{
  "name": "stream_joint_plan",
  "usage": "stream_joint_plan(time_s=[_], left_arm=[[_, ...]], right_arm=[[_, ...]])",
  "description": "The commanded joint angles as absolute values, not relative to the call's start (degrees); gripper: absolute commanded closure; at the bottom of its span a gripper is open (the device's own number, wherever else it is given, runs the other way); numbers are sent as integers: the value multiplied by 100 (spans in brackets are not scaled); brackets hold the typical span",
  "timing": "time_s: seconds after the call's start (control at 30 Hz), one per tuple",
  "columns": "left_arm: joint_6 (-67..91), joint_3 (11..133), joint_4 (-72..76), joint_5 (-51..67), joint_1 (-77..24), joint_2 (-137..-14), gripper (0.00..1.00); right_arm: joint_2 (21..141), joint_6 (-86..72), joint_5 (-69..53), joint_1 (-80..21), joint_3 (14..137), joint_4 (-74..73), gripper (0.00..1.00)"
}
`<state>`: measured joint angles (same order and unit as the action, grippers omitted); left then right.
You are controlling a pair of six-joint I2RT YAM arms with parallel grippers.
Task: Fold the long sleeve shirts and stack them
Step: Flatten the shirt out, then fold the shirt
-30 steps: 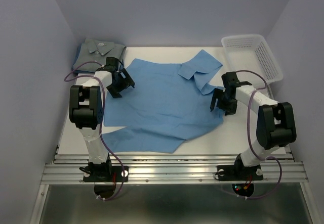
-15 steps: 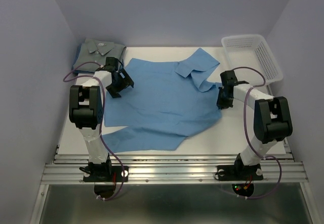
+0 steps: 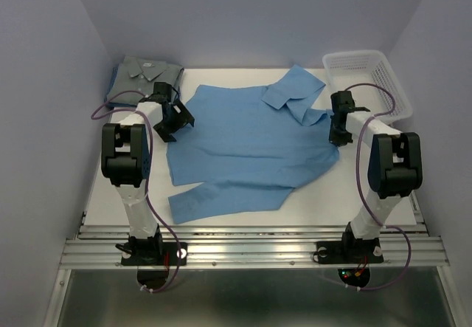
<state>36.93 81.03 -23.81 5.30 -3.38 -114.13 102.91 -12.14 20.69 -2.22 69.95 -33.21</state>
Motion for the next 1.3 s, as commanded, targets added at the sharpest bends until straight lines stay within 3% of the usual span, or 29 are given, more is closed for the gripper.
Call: stream_joint_plan(time_s=[0.0, 0.07, 0.17, 0.2, 0.23, 0.27, 0.3, 0.37, 0.43, 0.63, 0.83, 0.93, 1.07, 1.27], left_arm=[[3551, 8252, -2470, 281, -272, -11724, 1], [3525, 8375, -2505, 281, -325, -11821, 1], [3481, 8630, -2522, 351, -404, -12058, 1], [3446, 8796, -2557, 343, -413, -12102, 1], [3419, 8876, -2592, 343, -413, -12129, 1], [3393, 8999, -2636, 325, -413, -12138, 1], [3340, 9218, -2767, 238, -413, -12120, 1], [3296, 9395, -2882, 106, -413, -11885, 1], [3313, 9334, -2927, 53, -413, -11586, 1], [3682, 8579, -3320, -491, -404, -10092, 1], [3841, 7657, -3955, -774, 139, -8747, 1], [3595, 7243, -4043, -668, 719, -8114, 1], [3331, 6778, -4113, -835, 1309, -7603, 1], [3226, 6320, -3876, -571, 1617, -7234, 1]], right_arm=[[10538, -756, 1636, -53, 7295, -2823, 92], [10696, -756, 1494, -53, 7321, -2699, 91], [10898, -765, 1748, -53, 7461, -2689, 80], [10916, -765, 1801, -53, 7523, -2724, 71], [10899, -765, 1819, -53, 7558, -2751, 68], [10864, -721, 1767, -53, 7585, -2786, 61], [10707, -721, 1697, -53, 7637, -2891, 38], [10286, -712, 1504, -183, 7664, -3014, 25], [9898, -703, 1442, -368, 7577, -3137, 0], [8642, -633, 1187, -1993, 7471, -3472, 0], [8595, -19, -1122, -4274, 7015, -1799, 0], [9402, 842, -2613, -5103, 7329, -1100, 0], [11288, 1431, -2251, -5914, 9102, -1862, 0], [12506, 2266, -1583, -6451, 10456, -2214, 0]])
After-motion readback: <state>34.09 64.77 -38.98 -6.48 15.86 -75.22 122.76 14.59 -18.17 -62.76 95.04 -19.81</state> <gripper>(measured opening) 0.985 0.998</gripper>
